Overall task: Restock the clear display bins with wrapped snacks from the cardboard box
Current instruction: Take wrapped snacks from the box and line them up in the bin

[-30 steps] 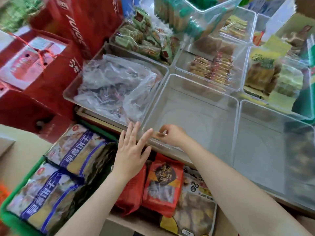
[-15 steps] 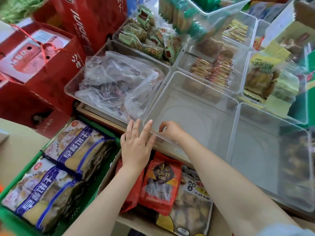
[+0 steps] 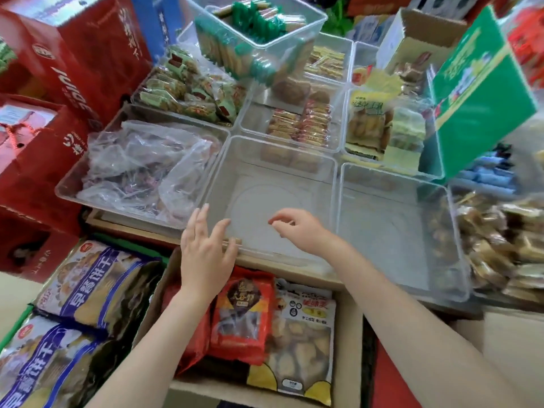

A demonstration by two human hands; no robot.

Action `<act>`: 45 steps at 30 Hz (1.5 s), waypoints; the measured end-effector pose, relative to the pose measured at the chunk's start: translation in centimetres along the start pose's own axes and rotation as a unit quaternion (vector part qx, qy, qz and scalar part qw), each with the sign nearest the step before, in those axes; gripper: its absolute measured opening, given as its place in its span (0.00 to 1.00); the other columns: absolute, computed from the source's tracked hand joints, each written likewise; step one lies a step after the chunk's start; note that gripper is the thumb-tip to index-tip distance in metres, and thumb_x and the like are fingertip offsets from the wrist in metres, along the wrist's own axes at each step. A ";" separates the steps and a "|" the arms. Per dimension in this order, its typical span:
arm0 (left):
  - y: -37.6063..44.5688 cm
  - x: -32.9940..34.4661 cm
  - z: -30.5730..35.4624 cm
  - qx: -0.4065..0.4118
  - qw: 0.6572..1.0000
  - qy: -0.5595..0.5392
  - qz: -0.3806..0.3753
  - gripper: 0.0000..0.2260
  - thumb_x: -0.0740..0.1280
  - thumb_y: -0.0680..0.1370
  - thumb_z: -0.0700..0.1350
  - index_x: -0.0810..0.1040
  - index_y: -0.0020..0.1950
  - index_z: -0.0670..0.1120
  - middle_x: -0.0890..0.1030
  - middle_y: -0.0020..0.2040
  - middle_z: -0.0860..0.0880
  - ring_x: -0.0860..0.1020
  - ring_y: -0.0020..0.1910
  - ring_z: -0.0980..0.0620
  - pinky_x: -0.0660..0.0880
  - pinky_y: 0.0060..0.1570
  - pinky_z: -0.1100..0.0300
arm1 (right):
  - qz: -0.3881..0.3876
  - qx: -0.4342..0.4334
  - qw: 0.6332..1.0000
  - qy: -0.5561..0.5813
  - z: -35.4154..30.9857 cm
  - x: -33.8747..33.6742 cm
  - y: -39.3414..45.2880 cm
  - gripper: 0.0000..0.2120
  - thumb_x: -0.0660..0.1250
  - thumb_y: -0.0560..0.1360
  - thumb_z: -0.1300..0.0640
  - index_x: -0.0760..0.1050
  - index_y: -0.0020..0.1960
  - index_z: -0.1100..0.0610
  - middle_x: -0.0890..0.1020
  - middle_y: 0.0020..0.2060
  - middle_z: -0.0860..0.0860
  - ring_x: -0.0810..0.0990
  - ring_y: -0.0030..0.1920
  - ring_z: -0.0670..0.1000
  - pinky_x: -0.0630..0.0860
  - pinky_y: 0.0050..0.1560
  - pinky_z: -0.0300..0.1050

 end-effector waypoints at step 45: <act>-16.5 17.3 43.9 0.028 0.877 -0.293 -0.380 0.10 0.66 0.81 0.53 0.84 0.51 0.50 0.87 0.46 0.50 0.85 0.43 0.51 0.76 0.47 0.61 | 0.115 -0.038 0.910 0.397 29.0 -25.3 -40.7 0.17 0.67 0.79 0.61 0.72 0.66 0.61 0.84 0.53 0.59 0.84 0.49 0.62 0.81 0.43 0.48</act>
Point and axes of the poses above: each hand's wrist, its own y-axis towards the middle knuckle, its own x-axis out of the palm, z = x × y, the point moved 10 cm from there along y, towards the middle knuckle
